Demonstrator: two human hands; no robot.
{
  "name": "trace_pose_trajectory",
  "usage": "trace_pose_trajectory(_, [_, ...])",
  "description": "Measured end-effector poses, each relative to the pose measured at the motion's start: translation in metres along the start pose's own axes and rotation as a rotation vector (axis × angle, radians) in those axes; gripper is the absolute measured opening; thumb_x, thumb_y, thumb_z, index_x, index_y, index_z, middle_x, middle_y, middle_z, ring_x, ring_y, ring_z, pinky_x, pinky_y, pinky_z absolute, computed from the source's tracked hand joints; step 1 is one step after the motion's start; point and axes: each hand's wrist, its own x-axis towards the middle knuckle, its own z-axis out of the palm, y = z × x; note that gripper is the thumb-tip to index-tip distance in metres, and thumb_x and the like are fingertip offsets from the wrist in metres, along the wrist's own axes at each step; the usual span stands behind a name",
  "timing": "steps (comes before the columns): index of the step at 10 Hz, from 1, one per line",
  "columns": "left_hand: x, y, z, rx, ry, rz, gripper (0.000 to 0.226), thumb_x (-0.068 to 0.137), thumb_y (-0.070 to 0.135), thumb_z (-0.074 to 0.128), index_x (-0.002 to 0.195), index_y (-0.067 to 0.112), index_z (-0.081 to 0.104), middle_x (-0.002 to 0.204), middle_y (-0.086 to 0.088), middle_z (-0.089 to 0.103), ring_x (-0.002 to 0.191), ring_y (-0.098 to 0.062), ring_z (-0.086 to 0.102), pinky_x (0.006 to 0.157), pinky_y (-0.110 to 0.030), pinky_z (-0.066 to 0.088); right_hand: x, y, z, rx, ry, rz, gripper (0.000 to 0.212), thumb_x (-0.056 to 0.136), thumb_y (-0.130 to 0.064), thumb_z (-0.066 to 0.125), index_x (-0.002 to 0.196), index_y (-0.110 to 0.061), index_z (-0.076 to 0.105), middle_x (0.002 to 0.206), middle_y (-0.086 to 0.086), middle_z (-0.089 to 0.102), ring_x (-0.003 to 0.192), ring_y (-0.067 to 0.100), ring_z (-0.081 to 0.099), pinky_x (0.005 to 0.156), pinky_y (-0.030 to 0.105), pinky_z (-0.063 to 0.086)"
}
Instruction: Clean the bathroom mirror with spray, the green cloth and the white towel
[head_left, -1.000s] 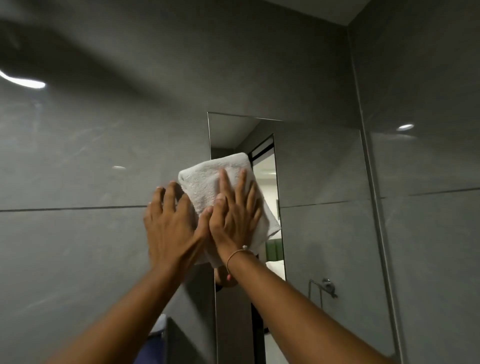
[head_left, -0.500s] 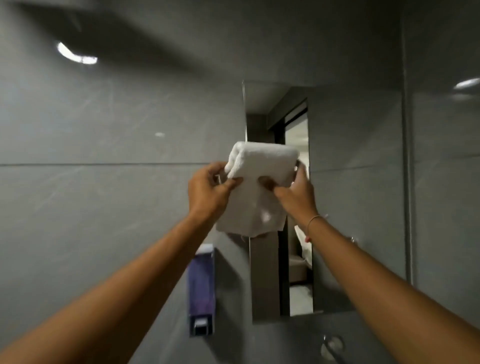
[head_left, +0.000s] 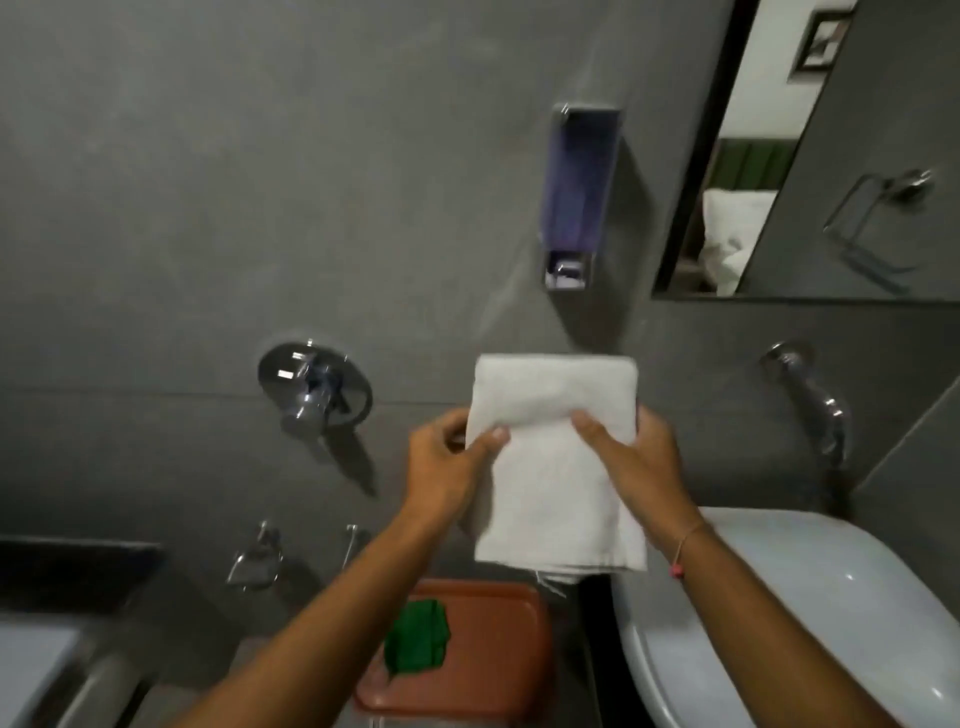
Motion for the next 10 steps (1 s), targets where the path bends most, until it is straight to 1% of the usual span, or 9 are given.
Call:
trace_pose_trajectory(1, [-0.018, -0.073, -0.012, 0.017, 0.053, -0.188, 0.017, 0.076, 0.016, 0.077, 0.094, 0.017, 0.077, 0.092, -0.006, 0.08, 0.08, -0.017, 0.071, 0.071, -0.036, 0.059, -0.025, 0.074, 0.027, -0.057, -0.063, 0.203, 0.026, 0.084, -0.027, 0.075, 0.107, -0.015, 0.069, 0.096, -0.006, 0.075, 0.092, 0.014, 0.071, 0.084, 0.036, 0.058])
trace_pose_trajectory(2, [-0.04, -0.169, -0.018, 0.119, 0.052, -0.43, 0.016, 0.085, 0.012, 0.07, 0.101, 0.015, 0.073, 0.095, -0.002, 0.078, 0.087, -0.02, 0.073, 0.072, -0.027, 0.06, -0.056, 0.181, 0.056, -0.135, -0.116, 0.48, 0.024, 0.089, -0.028, 0.068, 0.112, -0.023, 0.063, 0.105, -0.003, 0.072, 0.1, 0.02, 0.068, 0.09, 0.041, 0.055])
trace_pose_trajectory(3, [-0.047, -0.226, -0.015, 0.191, 0.053, -0.53, 0.015, 0.088, 0.013, 0.067, 0.103, 0.015, 0.07, 0.094, 0.004, 0.074, 0.088, -0.016, 0.071, 0.069, -0.021, 0.055, -0.066, 0.251, 0.073, -0.174, -0.145, 0.622, 0.027, 0.092, -0.023, 0.064, 0.118, -0.021, 0.059, 0.117, 0.007, 0.069, 0.106, 0.028, 0.066, 0.097, 0.05, 0.053])
trace_pose_trajectory(4, [-0.034, -0.316, -0.005, 0.257, 0.07, -0.674, 0.021, 0.09, 0.012, 0.064, 0.111, 0.015, 0.067, 0.096, 0.006, 0.067, 0.089, -0.015, 0.063, 0.077, -0.025, 0.049, -0.063, 0.34, 0.102, -0.215, -0.121, 0.76, 0.036, 0.094, -0.02, 0.061, 0.128, -0.013, 0.053, 0.131, 0.015, 0.061, 0.115, 0.036, 0.06, 0.099, 0.053, 0.05])
trace_pose_trajectory(5, [-0.023, -0.373, 0.002, 0.38, 0.051, -0.707, 0.026, 0.089, 0.014, 0.065, 0.115, 0.012, 0.068, 0.102, 0.0, 0.068, 0.097, -0.02, 0.062, 0.087, -0.033, 0.049, -0.057, 0.383, 0.12, -0.242, -0.072, 0.851, 0.05, 0.095, -0.023, 0.059, 0.141, -0.01, 0.043, 0.136, 0.016, 0.054, 0.123, 0.04, 0.054, 0.09, 0.051, 0.05])
trace_pose_trajectory(7, [-0.016, -0.459, 0.008, 0.705, 0.051, -0.658, 0.02, 0.092, 0.026, 0.061, 0.105, 0.014, 0.07, 0.098, -0.005, 0.072, 0.091, -0.022, 0.065, 0.083, -0.033, 0.053, -0.051, 0.463, 0.144, -0.406, -0.094, 0.755, 0.057, 0.088, -0.023, 0.069, 0.14, -0.018, 0.045, 0.133, 0.012, 0.059, 0.124, 0.039, 0.055, 0.099, 0.051, 0.049])
trace_pose_trajectory(8, [-0.023, -0.475, 0.013, 0.97, -0.022, -0.48, 0.026, 0.1, 0.033, 0.042, 0.095, 0.015, 0.06, 0.081, -0.001, 0.065, 0.074, -0.017, 0.064, 0.07, -0.032, 0.056, -0.059, 0.484, 0.147, -0.675, -0.183, 0.639, 0.067, 0.091, -0.025, 0.067, 0.148, -0.015, 0.033, 0.146, 0.012, 0.048, 0.133, 0.032, 0.048, 0.107, 0.043, 0.042])
trace_pose_trajectory(9, [-0.021, -0.469, 0.015, 1.065, -0.099, -0.404, 0.025, 0.102, 0.033, 0.036, 0.101, 0.019, 0.056, 0.084, 0.002, 0.063, 0.072, -0.013, 0.059, 0.066, -0.026, 0.05, -0.054, 0.477, 0.146, -0.682, -0.286, 0.686, 0.075, 0.096, -0.033, 0.058, 0.153, -0.012, 0.015, 0.158, 0.012, 0.029, 0.143, 0.029, 0.034, 0.116, 0.04, 0.032])
trace_pose_trajectory(10, [-0.03, -0.452, 0.01, 1.038, -0.053, -0.215, 0.032, 0.1, 0.042, 0.038, 0.119, 0.026, 0.057, 0.104, 0.004, 0.072, 0.08, -0.012, 0.068, 0.071, -0.023, 0.053, -0.07, 0.454, 0.139, -0.889, -0.264, 0.331, 0.089, 0.086, -0.052, 0.062, 0.154, -0.017, 0.015, 0.155, 0.01, 0.038, 0.137, 0.026, 0.044, 0.11, 0.039, 0.038])
